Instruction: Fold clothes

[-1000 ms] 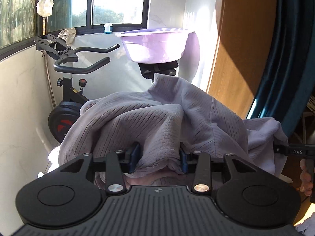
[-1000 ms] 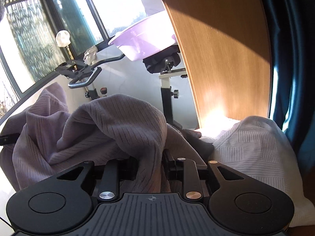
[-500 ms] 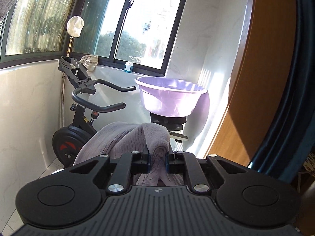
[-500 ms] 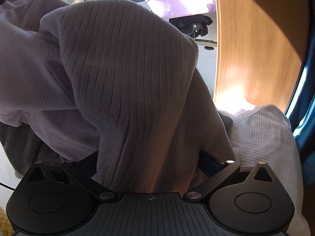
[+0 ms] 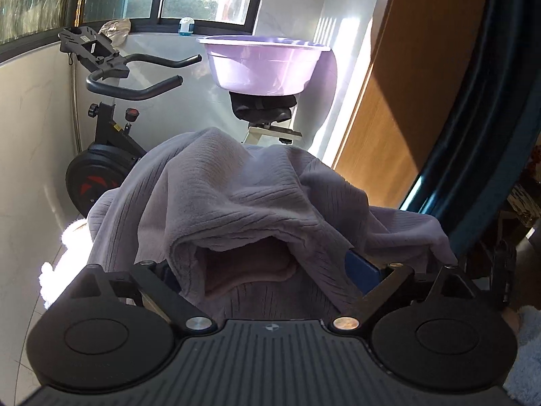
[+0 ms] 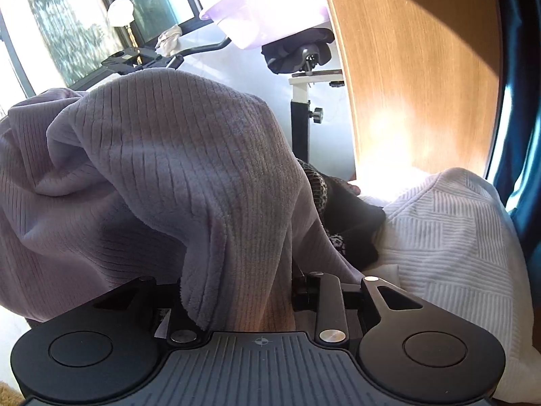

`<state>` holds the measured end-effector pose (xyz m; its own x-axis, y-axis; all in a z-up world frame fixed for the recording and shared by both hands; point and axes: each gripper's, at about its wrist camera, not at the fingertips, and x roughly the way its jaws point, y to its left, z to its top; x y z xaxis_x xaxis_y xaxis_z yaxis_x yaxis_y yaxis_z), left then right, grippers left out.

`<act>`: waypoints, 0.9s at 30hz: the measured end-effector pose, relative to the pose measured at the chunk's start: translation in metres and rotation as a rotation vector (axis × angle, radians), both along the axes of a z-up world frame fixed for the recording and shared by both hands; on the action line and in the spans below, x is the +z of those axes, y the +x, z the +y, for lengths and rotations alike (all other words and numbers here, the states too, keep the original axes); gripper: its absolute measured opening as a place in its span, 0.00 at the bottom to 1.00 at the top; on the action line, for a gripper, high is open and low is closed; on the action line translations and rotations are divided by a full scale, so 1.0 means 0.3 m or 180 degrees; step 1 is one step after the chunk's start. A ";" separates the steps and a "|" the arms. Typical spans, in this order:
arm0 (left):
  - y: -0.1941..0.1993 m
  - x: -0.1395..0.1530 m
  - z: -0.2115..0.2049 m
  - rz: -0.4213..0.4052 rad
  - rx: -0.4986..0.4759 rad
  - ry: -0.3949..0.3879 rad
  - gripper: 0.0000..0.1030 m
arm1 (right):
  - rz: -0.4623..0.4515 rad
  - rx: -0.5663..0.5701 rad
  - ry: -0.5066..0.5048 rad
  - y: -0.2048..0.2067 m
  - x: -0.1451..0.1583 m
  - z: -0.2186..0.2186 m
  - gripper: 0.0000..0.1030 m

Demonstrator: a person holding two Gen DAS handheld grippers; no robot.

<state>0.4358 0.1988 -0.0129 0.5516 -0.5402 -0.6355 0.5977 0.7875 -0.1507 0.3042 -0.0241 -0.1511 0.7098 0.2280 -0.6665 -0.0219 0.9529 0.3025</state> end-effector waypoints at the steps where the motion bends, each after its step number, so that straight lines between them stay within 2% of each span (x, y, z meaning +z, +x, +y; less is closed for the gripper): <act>1: -0.006 -0.016 -0.018 -0.0036 -0.0035 0.0142 0.93 | 0.0003 0.0011 -0.0066 0.002 -0.003 0.008 0.44; 3: -0.021 -0.060 -0.059 -0.0145 -0.0029 0.0483 0.94 | 0.0001 0.0018 -0.0206 0.008 -0.013 0.025 0.55; 4: -0.022 -0.077 -0.066 -0.0166 -0.0031 0.0551 0.96 | 0.0015 0.0025 -0.0243 0.013 -0.024 0.026 0.62; 7: -0.012 -0.122 -0.075 -0.0167 0.0000 0.0669 0.97 | 0.0092 0.0029 -0.0160 0.029 -0.057 0.011 0.64; 8: -0.007 -0.131 -0.070 -0.0149 0.0013 0.0648 0.89 | 0.0096 0.0050 -0.0062 0.033 -0.061 0.004 0.61; 9: -0.004 -0.129 -0.059 -0.0138 0.0047 0.0587 0.65 | 0.0099 0.0078 0.0044 0.037 -0.064 -0.002 0.43; 10: -0.002 -0.113 -0.043 -0.0106 0.0092 0.0462 0.53 | 0.0106 0.0097 0.0116 0.039 -0.056 -0.004 0.31; 11: -0.002 -0.091 -0.025 -0.0086 0.0142 0.0328 0.37 | 0.0082 0.0085 0.0103 0.036 -0.033 -0.001 0.29; 12: -0.008 -0.039 0.002 -0.0136 0.0222 0.0137 0.32 | 0.0017 0.0075 0.0059 0.028 -0.003 0.004 0.23; 15: -0.028 0.113 0.083 -0.0291 0.0453 -0.0424 0.30 | -0.0413 0.0040 0.0129 -0.012 0.140 -0.007 0.20; 18: -0.047 0.250 0.148 -0.0608 0.0524 -0.0897 0.30 | -0.0980 -0.0006 0.0379 -0.035 0.335 -0.041 0.20; 21: -0.070 0.393 0.215 -0.0945 0.0579 -0.1422 0.30 | -0.1486 0.0017 0.0351 -0.048 0.529 -0.025 0.20; 24: -0.134 0.487 0.248 -0.1337 0.0411 -0.1722 0.30 | -0.1788 0.0056 0.0197 -0.064 0.669 0.017 0.20; 27: -0.197 0.580 0.281 -0.1729 0.0238 -0.2020 0.30 | -0.1964 0.0085 0.0114 -0.102 0.751 0.048 0.20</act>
<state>0.3767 0.2830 0.1611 0.7419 -0.6555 0.1411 0.6645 0.6909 -0.2848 0.2738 -0.0096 0.0741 0.9558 0.2656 -0.1264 -0.2268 0.9391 0.2583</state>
